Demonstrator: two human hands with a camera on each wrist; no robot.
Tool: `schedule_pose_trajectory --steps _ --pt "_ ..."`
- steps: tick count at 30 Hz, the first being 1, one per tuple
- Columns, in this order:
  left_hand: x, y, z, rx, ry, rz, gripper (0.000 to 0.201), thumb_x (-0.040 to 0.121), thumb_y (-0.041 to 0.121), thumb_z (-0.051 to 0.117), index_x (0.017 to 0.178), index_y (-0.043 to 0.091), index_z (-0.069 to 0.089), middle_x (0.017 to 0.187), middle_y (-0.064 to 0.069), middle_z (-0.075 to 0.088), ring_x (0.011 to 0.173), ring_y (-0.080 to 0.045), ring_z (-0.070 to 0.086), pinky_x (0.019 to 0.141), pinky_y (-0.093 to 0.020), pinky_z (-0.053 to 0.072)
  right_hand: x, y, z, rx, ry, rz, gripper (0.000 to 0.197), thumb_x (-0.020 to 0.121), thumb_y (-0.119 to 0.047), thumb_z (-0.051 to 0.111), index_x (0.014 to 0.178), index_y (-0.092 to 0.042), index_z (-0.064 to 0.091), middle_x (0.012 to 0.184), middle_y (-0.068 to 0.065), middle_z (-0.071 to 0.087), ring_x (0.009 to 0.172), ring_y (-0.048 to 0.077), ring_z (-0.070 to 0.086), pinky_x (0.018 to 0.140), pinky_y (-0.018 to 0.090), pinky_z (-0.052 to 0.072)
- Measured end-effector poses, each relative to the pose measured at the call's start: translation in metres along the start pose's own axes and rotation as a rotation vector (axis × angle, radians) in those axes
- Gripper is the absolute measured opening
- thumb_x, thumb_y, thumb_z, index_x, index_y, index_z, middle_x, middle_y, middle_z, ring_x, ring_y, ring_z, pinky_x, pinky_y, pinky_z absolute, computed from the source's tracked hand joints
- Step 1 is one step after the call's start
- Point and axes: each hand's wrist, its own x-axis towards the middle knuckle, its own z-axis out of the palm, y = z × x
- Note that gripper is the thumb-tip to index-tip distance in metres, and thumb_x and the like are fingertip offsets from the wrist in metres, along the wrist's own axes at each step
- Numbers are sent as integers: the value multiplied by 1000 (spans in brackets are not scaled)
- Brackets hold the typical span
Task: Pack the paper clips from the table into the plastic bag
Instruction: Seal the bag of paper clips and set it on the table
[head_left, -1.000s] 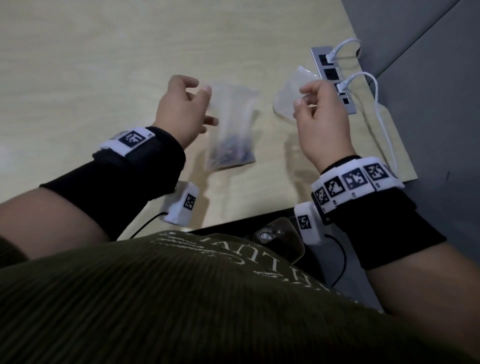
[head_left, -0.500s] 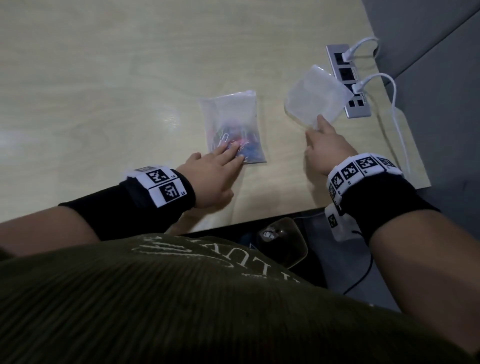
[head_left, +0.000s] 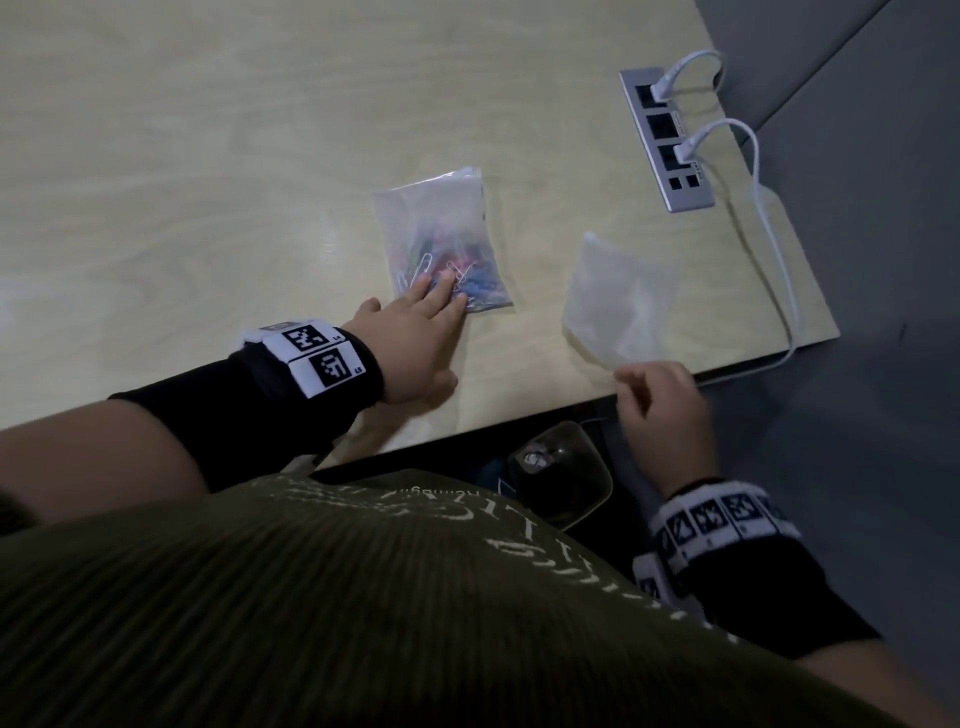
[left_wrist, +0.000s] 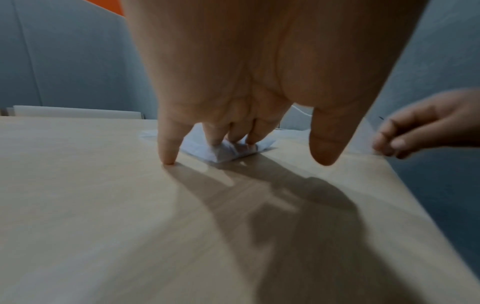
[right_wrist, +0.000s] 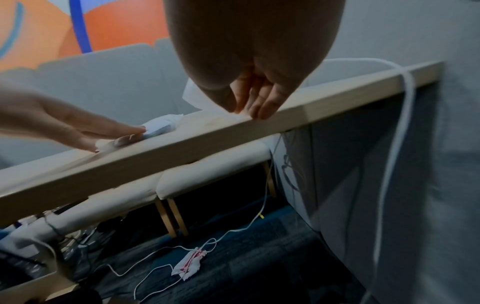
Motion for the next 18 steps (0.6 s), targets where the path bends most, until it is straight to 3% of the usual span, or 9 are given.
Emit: schedule_pose_trajectory --steps 2,5,9,14,18 --pt "3 7 -1 -20 16 -40 88 84 54 50 150 19 3 161 -2 -12 148 -22 -4 110 -57 26 -26 13 1 8 24 15 14 85 -4 60 98 -6 67 98 14 59 93 27 58 79 16 34" --pt "7 26 -2 -37 108 -67 79 82 54 53 145 21 18 161 -5 -5 148 -29 3 109 -59 25 -63 35 9 23 -13 71 12 88 -4 58 97 -5 64 97 12 57 92 22 53 75 15 29" --pt "4 60 0 -24 192 89 67 83 46 55 141 25 30 160 -9 5 147 -31 7 112 -61 17 -95 65 24 9 -104 181 15 88 -8 56 99 -8 66 101 9 56 96 22 54 80 21 34" --pt "8 92 15 49 90 226 68 83 45 55 142 31 25 160 -3 7 147 -26 11 112 -58 20 -106 88 42 -108 -337 284 19 87 -11 55 103 -5 63 110 15 58 103 30 56 84 33 44" --pt "9 96 24 99 23 251 75 83 45 56 145 26 20 161 -3 3 148 -26 8 111 -55 24 -96 98 57 -127 -457 390 29 89 -14 52 115 -3 59 122 21 55 110 37 55 90 38 45"
